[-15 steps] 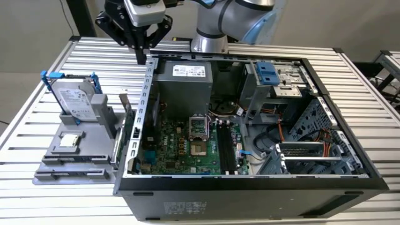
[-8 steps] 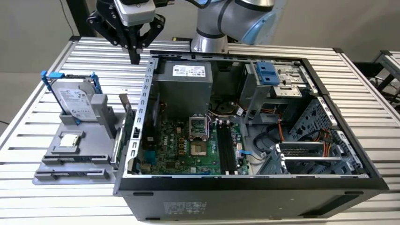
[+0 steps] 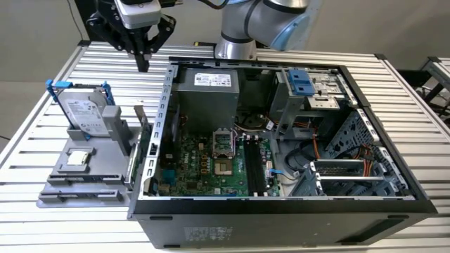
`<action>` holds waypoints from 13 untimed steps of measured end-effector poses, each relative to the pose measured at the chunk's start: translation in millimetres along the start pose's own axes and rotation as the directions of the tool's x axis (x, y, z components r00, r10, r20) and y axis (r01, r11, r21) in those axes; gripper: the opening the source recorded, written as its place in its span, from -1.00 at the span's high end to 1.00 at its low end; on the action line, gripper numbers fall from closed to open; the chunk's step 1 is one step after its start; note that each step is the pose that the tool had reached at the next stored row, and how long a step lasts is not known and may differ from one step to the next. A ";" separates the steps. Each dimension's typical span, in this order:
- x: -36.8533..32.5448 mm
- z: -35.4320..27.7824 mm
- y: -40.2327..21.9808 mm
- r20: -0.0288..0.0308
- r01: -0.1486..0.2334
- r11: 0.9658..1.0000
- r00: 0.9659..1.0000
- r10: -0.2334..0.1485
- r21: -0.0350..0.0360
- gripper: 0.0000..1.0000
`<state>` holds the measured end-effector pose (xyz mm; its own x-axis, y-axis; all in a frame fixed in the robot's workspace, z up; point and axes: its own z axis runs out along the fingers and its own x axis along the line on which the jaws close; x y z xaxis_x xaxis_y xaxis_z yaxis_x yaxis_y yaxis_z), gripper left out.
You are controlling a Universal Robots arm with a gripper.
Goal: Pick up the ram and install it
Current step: 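Reach for the ram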
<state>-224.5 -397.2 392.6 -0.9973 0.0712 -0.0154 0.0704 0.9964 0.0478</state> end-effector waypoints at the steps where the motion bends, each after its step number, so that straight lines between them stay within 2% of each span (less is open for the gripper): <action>1: 2.1 0.0 -0.1 0.000 0.000 1.000 1.000 0.000 0.000 1.00; 13: 25.0 -0.4 -1.4 0.000 0.000 1.000 1.000 0.000 0.000 1.00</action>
<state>-249.6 -396.8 392.6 -0.9973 0.0711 -0.0154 0.0703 0.9964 0.0479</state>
